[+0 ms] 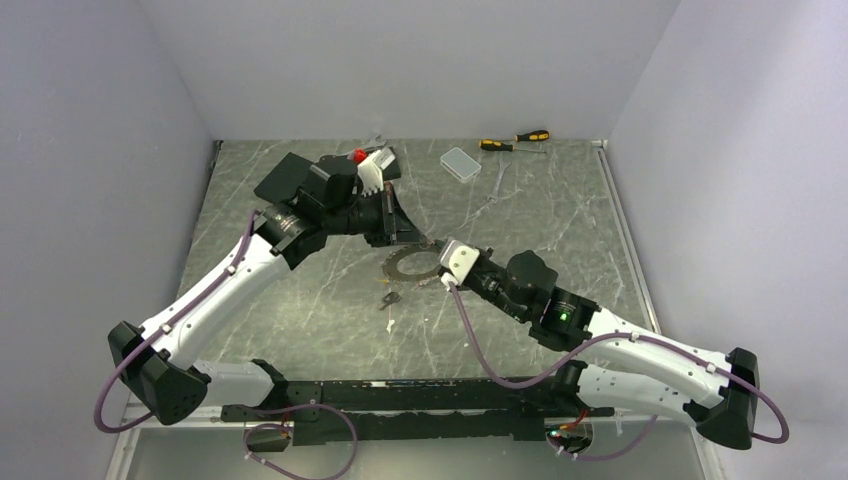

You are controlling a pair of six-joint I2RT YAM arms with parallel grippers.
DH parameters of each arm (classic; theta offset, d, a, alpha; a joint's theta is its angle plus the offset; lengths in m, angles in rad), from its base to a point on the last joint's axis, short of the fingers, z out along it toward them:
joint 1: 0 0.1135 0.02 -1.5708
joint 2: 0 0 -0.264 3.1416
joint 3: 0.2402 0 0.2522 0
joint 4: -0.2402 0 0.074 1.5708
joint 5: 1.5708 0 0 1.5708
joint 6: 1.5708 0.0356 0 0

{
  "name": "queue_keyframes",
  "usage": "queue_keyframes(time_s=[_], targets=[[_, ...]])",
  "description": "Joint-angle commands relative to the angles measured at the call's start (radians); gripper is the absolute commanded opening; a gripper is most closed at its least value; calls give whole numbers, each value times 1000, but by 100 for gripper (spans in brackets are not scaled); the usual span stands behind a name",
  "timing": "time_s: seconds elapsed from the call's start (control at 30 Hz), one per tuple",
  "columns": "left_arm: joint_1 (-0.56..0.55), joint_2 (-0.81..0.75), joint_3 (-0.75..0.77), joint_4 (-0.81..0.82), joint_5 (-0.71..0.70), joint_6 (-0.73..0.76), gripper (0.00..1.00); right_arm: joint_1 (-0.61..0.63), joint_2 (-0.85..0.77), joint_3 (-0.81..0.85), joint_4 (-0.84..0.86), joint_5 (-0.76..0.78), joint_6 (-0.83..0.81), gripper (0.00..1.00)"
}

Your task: Put the keys on the keyring

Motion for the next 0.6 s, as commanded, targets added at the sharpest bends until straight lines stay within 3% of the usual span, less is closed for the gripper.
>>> queue_keyframes(time_s=[0.0,0.17,0.37,0.57], targets=[[2,-7,72,-37,56,87,0,-1,-30,45,-9,37,34,1],[6,2,95,-68,84,140,0,-2,-71,29,-7,74,100,5],[8,17,112,-91,122,209,0,-2,-88,47,-34,142,212,23],[22,11,92,-41,139,153,0,-2,-128,46,-100,239,319,31]])
